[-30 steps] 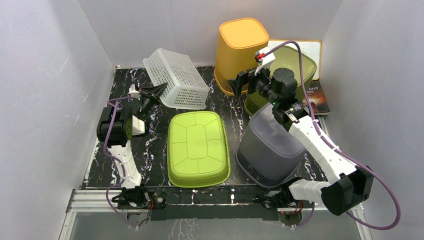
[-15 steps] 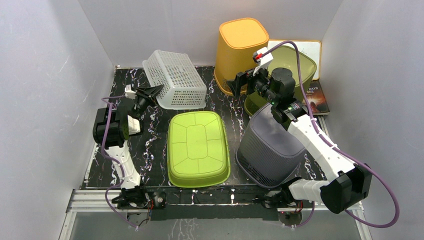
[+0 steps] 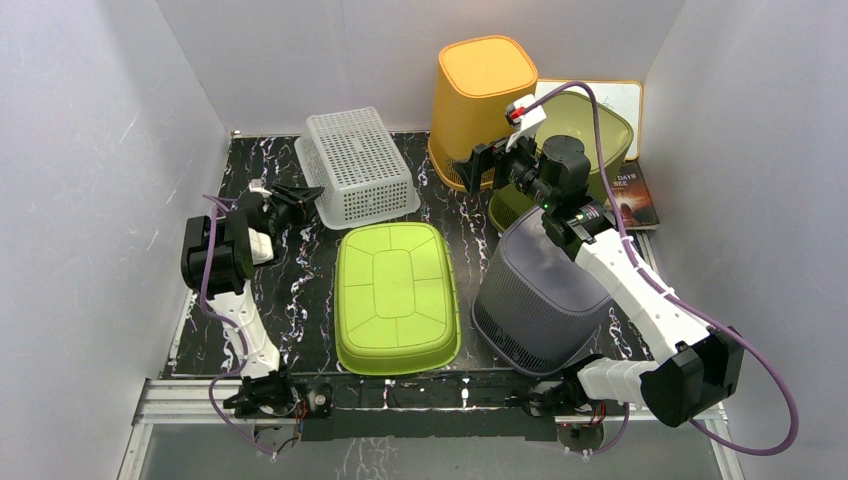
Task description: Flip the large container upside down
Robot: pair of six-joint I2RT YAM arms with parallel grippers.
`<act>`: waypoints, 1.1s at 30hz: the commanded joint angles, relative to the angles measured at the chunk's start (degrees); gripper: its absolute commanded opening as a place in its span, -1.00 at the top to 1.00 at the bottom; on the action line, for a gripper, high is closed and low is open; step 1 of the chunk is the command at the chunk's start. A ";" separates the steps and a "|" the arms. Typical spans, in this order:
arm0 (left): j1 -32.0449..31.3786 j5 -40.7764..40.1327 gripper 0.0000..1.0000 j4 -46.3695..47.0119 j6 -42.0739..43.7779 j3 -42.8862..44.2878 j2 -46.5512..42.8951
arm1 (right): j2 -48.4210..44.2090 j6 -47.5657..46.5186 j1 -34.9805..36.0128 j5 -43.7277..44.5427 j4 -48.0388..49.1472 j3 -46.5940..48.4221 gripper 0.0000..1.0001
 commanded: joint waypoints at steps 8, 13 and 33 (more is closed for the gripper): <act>0.33 -16.54 -0.69 -47.40 28.63 12.29 -7.41 | 0.86 0.09 -0.04 -0.03 -0.01 2.17 -0.96; 0.29 -28.66 -0.93 -62.51 37.19 17.45 -12.30 | 3.05 1.05 -0.02 0.94 -2.83 4.20 -0.95; -14.94 -25.82 -0.97 -76.77 52.71 14.59 -47.44 | 10.59 0.19 2.46 2.35 -6.13 11.93 -0.96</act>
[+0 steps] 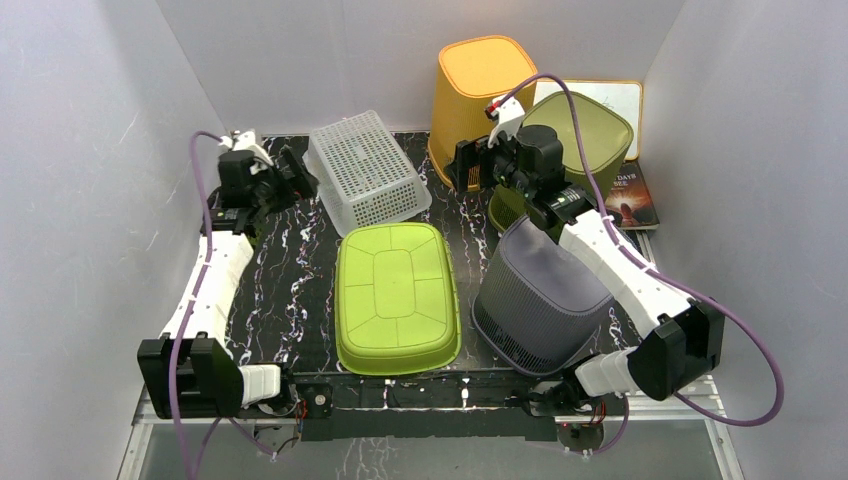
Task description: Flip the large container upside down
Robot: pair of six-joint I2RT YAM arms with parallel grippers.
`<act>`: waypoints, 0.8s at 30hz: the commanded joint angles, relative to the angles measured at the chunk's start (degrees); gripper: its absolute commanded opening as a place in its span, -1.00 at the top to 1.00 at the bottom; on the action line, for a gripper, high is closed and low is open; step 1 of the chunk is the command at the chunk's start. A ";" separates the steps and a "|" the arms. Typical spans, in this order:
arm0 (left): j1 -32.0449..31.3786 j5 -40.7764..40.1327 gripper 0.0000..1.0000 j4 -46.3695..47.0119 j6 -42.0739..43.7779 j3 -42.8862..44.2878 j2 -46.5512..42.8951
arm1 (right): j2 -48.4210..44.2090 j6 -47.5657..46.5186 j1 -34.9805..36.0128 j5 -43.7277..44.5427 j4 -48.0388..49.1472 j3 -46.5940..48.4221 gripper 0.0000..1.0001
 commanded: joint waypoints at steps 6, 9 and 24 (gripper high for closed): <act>-11.29 10.09 -0.97 -2.19 4.43 -2.67 -11.50 | 1.66 -1.33 1.82 -0.61 3.16 8.16 -0.96; -15.96 12.23 -0.97 2.47 1.49 -5.88 -15.91 | 2.16 -0.90 1.90 -0.21 1.96 9.18 -0.96; -29.85 -5.26 -0.97 -6.62 2.43 -9.90 -14.26 | 10.98 -0.83 9.96 4.10 -11.13 17.86 -0.96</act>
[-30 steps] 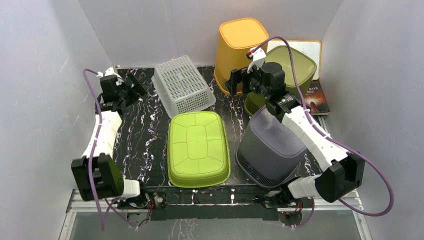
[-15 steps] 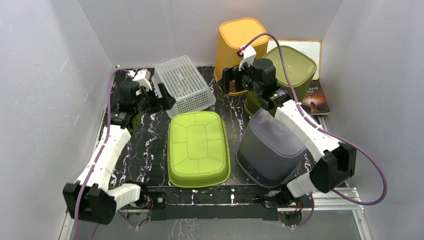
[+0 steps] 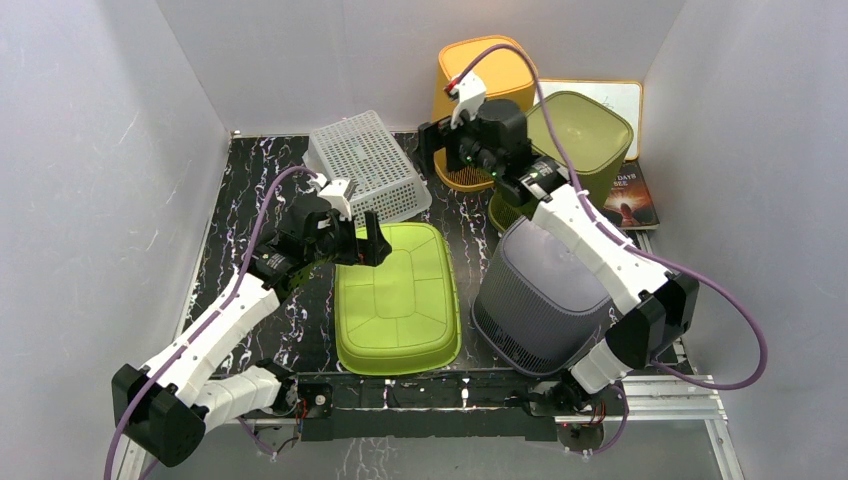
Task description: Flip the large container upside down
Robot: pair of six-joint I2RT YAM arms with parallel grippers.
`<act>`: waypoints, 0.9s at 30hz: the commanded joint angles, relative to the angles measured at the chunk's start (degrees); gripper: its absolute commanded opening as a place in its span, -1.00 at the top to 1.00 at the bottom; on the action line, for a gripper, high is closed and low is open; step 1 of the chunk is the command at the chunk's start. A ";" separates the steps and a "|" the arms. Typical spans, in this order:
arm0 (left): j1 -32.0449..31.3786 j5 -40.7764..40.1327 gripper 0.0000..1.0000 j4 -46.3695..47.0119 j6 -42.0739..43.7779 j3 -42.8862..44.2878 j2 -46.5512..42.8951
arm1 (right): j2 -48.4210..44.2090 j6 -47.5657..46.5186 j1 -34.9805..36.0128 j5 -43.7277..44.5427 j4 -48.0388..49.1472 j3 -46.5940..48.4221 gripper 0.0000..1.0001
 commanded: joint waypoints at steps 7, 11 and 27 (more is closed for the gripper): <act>-0.36 -7.10 -0.97 -3.00 -0.19 0.36 -3.01 | 0.66 2.15 5.83 1.09 1.87 -6.24 -0.96; -0.36 -7.42 -0.97 -3.29 -0.54 0.68 -2.64 | -0.20 4.19 7.68 8.41 4.88 -8.85 -0.96; -0.41 -8.14 -0.97 -3.17 -0.81 1.00 -3.22 | -2.73 7.95 13.81 33.32 12.09 -15.64 -0.96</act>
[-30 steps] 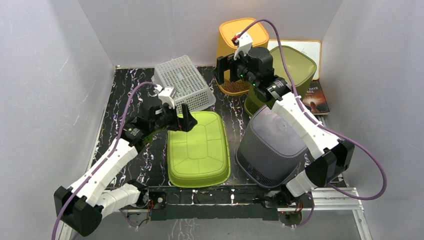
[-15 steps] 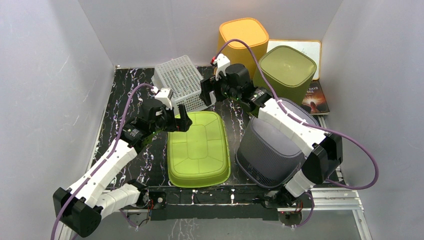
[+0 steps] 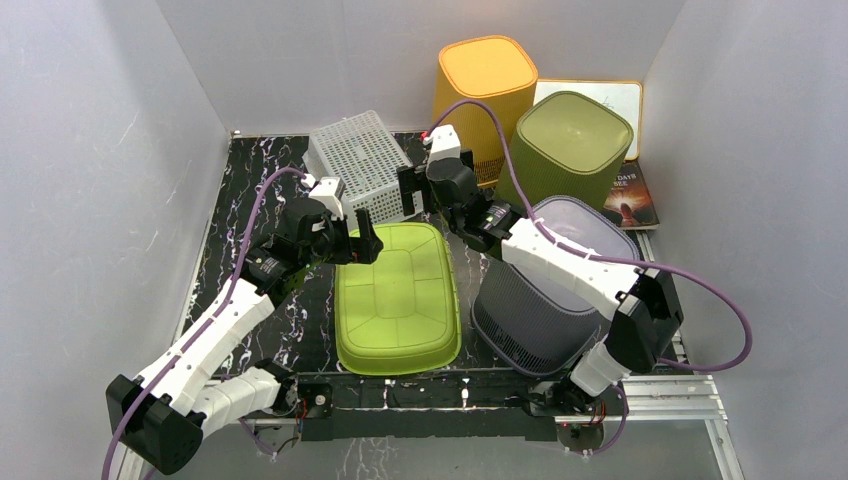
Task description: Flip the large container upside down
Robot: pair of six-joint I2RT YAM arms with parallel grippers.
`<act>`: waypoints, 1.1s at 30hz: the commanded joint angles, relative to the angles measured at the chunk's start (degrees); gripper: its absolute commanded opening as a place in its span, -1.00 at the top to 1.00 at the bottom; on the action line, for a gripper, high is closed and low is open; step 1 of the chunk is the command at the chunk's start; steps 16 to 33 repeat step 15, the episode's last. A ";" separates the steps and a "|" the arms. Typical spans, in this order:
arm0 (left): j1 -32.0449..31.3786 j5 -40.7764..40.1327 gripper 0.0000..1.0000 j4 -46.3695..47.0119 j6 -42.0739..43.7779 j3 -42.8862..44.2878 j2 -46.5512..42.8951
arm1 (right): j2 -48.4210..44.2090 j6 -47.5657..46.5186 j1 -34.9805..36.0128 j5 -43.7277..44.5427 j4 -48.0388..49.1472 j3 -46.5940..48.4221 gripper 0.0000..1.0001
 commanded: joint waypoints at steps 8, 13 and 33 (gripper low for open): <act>-0.26 -0.79 -0.97 -0.18 -0.16 0.89 0.12 | -6.13 -0.10 -0.27 2.04 9.05 -3.10 -0.96; -0.28 -1.01 -0.97 0.06 -0.05 0.85 -0.16 | -6.19 -0.79 -0.28 2.82 9.63 -3.13 -0.96; -0.33 -1.26 -0.97 -0.03 0.00 0.92 -0.22 | -6.29 -0.83 -0.32 3.11 10.03 -3.21 -0.96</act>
